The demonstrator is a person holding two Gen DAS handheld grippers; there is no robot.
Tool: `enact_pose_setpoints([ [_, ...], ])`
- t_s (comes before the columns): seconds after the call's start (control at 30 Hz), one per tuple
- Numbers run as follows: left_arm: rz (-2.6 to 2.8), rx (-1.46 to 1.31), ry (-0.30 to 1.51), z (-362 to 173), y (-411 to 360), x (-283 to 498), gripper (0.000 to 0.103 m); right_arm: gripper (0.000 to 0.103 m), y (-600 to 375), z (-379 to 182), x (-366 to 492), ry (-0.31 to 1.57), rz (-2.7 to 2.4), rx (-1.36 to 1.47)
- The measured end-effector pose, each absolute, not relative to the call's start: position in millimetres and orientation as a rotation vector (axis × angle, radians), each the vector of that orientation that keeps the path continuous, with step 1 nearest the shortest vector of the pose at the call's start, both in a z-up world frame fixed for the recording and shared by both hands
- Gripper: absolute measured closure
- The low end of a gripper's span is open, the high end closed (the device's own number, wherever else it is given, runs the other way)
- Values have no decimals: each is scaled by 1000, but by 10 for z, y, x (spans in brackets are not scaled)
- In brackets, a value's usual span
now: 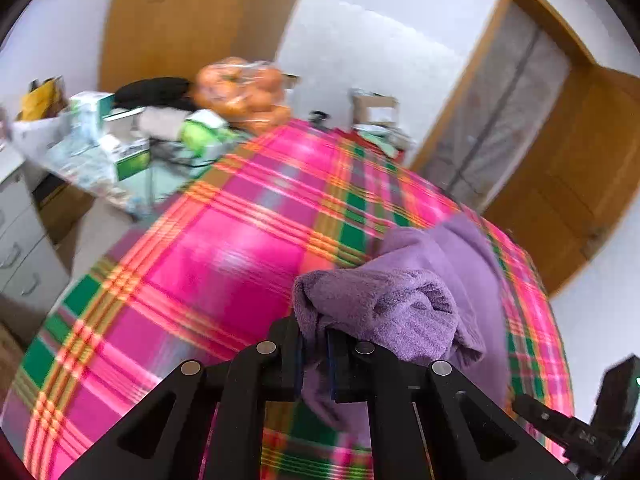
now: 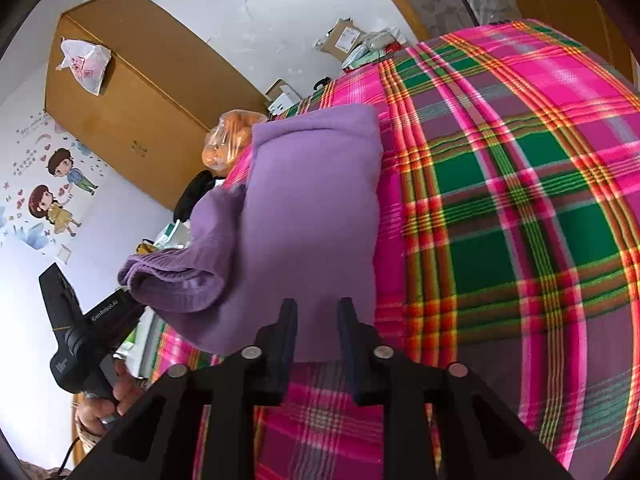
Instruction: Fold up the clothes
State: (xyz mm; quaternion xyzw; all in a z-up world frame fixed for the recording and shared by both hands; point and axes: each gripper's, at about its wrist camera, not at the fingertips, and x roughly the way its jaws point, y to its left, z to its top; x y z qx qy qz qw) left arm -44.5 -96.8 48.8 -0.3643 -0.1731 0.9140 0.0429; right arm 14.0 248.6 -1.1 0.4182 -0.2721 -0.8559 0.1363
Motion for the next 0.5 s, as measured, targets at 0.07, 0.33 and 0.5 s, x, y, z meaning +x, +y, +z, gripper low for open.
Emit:
enact_pose_setpoints([
  [0.07, 2811, -1140, -564, 434, -1111, -471, 94, 77, 2494, 0, 137, -758, -2526, 1187],
  [0.33, 2823, -1190, -632, 288, -1326, -547, 94, 66, 2484, -20, -17, -623, -2609, 1219],
  [0.5, 2822, -1226, -642, 218, -1413, -565, 94, 65, 2582, -136, -138, -730, -2564, 1253],
])
